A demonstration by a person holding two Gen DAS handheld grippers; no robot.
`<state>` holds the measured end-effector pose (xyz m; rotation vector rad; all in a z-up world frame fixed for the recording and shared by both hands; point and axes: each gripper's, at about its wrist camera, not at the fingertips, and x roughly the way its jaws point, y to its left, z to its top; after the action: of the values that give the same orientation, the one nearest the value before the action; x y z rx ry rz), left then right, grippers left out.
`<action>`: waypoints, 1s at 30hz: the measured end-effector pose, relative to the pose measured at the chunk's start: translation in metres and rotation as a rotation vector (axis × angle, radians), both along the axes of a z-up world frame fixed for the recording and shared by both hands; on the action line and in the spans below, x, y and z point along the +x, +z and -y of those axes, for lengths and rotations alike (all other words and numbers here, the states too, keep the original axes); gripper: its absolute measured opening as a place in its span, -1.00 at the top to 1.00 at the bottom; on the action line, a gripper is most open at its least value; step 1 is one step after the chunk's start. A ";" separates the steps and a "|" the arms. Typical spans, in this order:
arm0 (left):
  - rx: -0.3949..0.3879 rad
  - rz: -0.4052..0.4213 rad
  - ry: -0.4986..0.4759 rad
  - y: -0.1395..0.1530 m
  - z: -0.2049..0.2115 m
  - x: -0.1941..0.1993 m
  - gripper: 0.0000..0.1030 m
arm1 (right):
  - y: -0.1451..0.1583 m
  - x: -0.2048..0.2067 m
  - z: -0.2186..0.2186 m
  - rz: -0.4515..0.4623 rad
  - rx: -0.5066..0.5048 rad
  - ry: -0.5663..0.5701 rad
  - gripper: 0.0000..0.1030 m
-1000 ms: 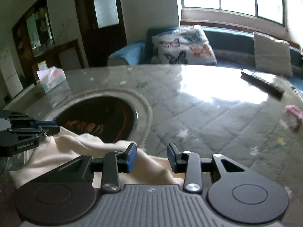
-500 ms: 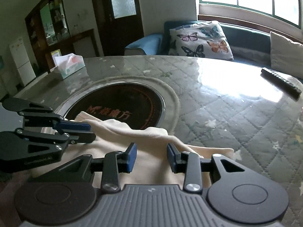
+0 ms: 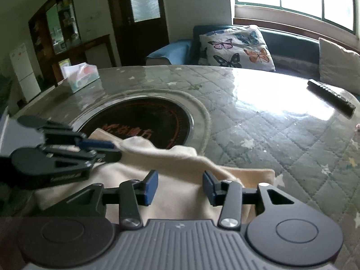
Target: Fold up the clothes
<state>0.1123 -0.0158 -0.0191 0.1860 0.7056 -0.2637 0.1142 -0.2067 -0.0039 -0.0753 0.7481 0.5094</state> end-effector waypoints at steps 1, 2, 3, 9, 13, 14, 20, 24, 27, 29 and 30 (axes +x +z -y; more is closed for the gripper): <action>0.006 0.008 0.004 0.000 0.000 -0.002 0.16 | 0.001 -0.005 -0.001 0.004 -0.006 0.007 0.02; 0.011 0.015 0.007 0.001 0.000 -0.004 0.13 | 0.002 -0.010 -0.001 0.008 -0.013 0.015 0.01; 0.013 0.019 0.007 0.001 0.000 -0.006 0.12 | 0.002 -0.016 -0.003 0.018 -0.023 0.025 0.01; 0.042 0.066 0.000 0.007 0.001 -0.031 -0.14 | 0.002 -0.040 -0.015 0.062 -0.071 0.064 -0.22; 0.065 0.090 -0.006 0.006 0.002 -0.052 -0.40 | -0.001 -0.053 -0.022 0.067 -0.084 0.092 -0.40; 0.071 0.095 -0.002 0.006 0.001 -0.057 -0.43 | -0.002 -0.057 -0.024 0.074 -0.091 0.099 -0.42; 0.086 0.126 0.041 0.003 -0.005 -0.080 -0.65 | -0.004 -0.079 -0.033 0.105 -0.108 0.128 -0.48; 0.061 0.133 0.086 0.002 -0.012 -0.088 -0.79 | -0.004 -0.090 -0.035 0.102 -0.097 0.158 -0.62; 0.039 0.129 0.122 0.001 -0.020 -0.091 -0.84 | -0.006 -0.097 -0.034 0.110 -0.099 0.177 -0.69; 0.029 0.122 0.144 -0.001 -0.025 -0.092 -0.88 | -0.006 -0.100 -0.030 0.111 -0.093 0.176 -0.71; 0.025 0.118 0.154 -0.002 -0.028 -0.092 -0.90 | -0.006 -0.100 -0.027 0.107 -0.086 0.172 -0.72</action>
<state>0.0203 0.0124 -0.0214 0.1689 0.6033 -0.0959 0.0140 -0.1797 -0.0102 -0.2472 0.6615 0.6320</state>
